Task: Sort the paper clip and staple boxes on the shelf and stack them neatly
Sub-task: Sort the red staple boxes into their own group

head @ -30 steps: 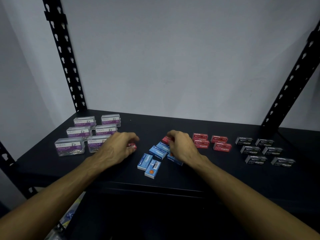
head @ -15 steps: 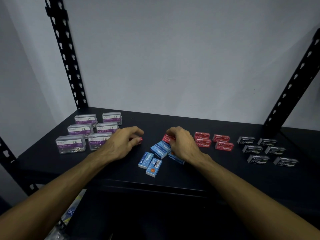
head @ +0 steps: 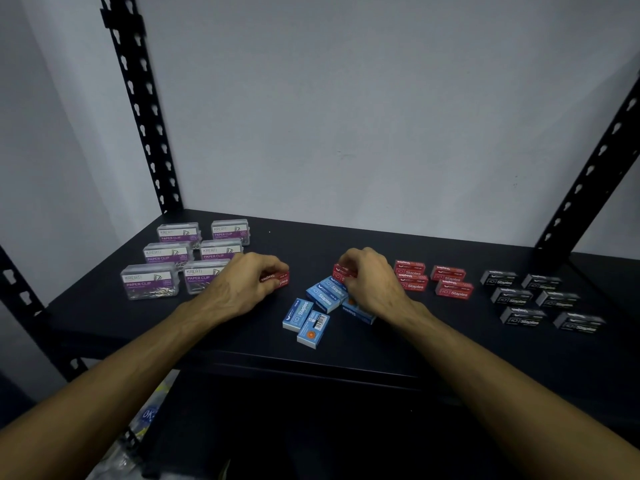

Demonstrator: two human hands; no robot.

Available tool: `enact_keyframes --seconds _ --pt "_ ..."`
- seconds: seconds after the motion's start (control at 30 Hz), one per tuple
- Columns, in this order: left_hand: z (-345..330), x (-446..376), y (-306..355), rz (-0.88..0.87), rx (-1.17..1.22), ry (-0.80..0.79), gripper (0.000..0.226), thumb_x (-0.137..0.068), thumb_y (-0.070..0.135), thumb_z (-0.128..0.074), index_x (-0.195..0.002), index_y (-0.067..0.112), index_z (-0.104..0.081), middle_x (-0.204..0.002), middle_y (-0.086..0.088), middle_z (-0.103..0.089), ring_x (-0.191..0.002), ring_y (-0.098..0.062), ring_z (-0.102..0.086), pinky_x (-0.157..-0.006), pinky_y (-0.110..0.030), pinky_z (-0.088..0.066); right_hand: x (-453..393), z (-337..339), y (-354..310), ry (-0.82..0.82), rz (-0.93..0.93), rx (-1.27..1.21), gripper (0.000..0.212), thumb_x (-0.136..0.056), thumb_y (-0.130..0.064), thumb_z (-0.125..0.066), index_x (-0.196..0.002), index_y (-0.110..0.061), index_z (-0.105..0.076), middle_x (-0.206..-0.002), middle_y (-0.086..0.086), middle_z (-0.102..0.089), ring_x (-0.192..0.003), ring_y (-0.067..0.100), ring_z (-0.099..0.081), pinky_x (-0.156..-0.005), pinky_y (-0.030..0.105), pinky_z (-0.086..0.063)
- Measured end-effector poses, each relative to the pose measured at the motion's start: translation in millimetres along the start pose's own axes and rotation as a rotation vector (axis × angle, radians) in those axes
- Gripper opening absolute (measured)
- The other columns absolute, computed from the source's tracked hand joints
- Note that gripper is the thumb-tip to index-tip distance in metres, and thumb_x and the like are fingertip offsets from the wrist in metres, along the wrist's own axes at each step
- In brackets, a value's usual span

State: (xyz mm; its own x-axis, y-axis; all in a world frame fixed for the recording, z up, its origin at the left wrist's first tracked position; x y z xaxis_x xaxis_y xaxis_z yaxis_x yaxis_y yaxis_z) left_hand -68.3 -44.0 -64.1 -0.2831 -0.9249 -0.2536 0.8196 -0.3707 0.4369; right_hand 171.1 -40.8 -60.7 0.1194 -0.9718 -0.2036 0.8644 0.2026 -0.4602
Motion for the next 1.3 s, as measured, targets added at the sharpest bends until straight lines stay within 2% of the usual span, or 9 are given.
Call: enact_keyframes --seconds 0.17,0.37,0.5,0.67,0.83,1.03,1.1,1.2,1.3 --pt "0 2 -4 0.016 -0.057 -0.038 0.048 -0.087 0.012 -0.071 -0.132 0.027 -0.061 -0.133 0.0 -0.063 -0.123 -0.017 -0.057 -0.099 -0.027 -0.043 -1 5 -3 -0.043 -0.024 0.001 0.042 -0.089 0.0 -0.064 -0.127 -0.016 -0.06 -0.129 0.008 -0.057 -0.112 0.022 -0.061 -0.089 0.037 -0.057" --pt "-1 4 -3 0.022 -0.031 -0.021 0.05 -0.087 0.009 -0.07 -0.131 0.029 -0.061 -0.134 -0.001 -0.062 -0.12 -0.018 -0.059 -0.1 -0.03 -0.047 4 9 -4 -0.08 -0.026 -0.034 0.048 -0.088 0.007 -0.06 -0.131 -0.014 -0.056 -0.126 0.009 -0.063 -0.095 0.016 -0.064 -0.065 0.022 -0.055" --pt "-2 4 -2 0.026 -0.02 -0.029 0.051 -0.088 0.009 -0.069 -0.133 0.03 -0.059 -0.136 -0.002 -0.06 -0.12 -0.018 -0.058 -0.1 -0.032 -0.048 6 9 -5 -0.072 -0.033 -0.039 0.047 -0.088 0.007 -0.06 -0.131 -0.014 -0.056 -0.127 0.009 -0.063 -0.106 0.021 -0.065 -0.082 0.035 -0.059" --pt "-5 3 -1 0.012 0.013 0.01 0.047 -0.087 0.009 -0.07 -0.13 0.027 -0.062 -0.127 -0.001 -0.066 -0.093 -0.005 -0.058 -0.088 -0.022 -0.047 8 8 -3 -0.039 -0.04 -0.065 0.042 -0.089 0.006 -0.059 -0.126 -0.014 -0.06 -0.12 0.007 -0.067 -0.092 0.016 -0.069 -0.073 0.028 -0.06" --pt "-5 -1 4 0.038 0.06 0.021 0.043 -0.087 0.009 -0.071 -0.126 0.026 -0.064 -0.124 0.0 -0.067 -0.1 -0.009 -0.06 -0.086 -0.02 -0.047 12 16 -1 0.032 -0.021 -0.077 0.043 -0.088 0.006 -0.059 -0.126 -0.015 -0.062 -0.12 0.004 -0.068 -0.095 0.011 -0.063 -0.064 0.012 -0.046" --pt "3 -13 20 0.017 0.119 0.049 0.04 -0.085 0.009 -0.074 -0.122 0.024 -0.067 -0.115 0.004 -0.07 -0.086 0.002 -0.056 -0.073 -0.009 -0.041 22 41 7 0.064 -0.012 -0.085 0.042 -0.088 0.007 -0.059 -0.123 -0.016 -0.065 -0.116 -0.001 -0.07 -0.093 0.006 -0.06 -0.062 0.004 -0.037" --pt "4 -17 30 0.01 0.13 0.047 0.04 -0.085 0.012 -0.075 -0.123 0.022 -0.066 -0.115 0.004 -0.07 -0.091 0.0 -0.057 -0.079 -0.014 -0.044 28 50 12 0.074 -0.02 -0.098 0.04 -0.088 0.005 -0.059 -0.121 -0.017 -0.066 -0.113 -0.002 -0.07 -0.094 0.006 -0.062 -0.065 0.006 -0.039" --pt "1 -23 48 -0.022 0.141 0.036 0.04 -0.084 0.015 -0.076 -0.122 0.021 -0.066 -0.114 0.004 -0.07 -0.093 -0.001 -0.058 -0.079 -0.014 -0.044 38 65 21 0.084 -0.049 -0.101 0.036 -0.089 0.003 -0.06 -0.118 -0.018 -0.066 -0.107 -0.003 -0.071 -0.092 0.01 -0.065 -0.074 0.019 -0.049" --pt "-6 -27 67 -0.061 0.158 0.015 0.038 -0.084 0.016 -0.077 -0.121 0.021 -0.067 -0.11 0.005 -0.071 -0.09 0.001 -0.059 -0.073 -0.008 -0.041 48 79 34 0.104 -0.065 -0.072 0.033 -0.086 0.002 -0.059 -0.109 -0.02 -0.069 -0.097 -0.006 -0.07 -0.087 0.01 -0.064 -0.067 0.014 -0.045"
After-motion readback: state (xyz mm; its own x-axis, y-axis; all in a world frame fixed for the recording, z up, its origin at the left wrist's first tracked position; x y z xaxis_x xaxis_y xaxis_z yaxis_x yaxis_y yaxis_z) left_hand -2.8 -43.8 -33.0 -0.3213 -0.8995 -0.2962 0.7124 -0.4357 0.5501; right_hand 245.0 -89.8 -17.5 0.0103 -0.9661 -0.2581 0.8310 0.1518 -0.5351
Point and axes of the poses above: each hand's wrist, its own x-axis away from the middle knuckle, its own z-axis out of the back of the hand, y = z × x, the point moved 1 cm from there along -x, towards the middle knuckle
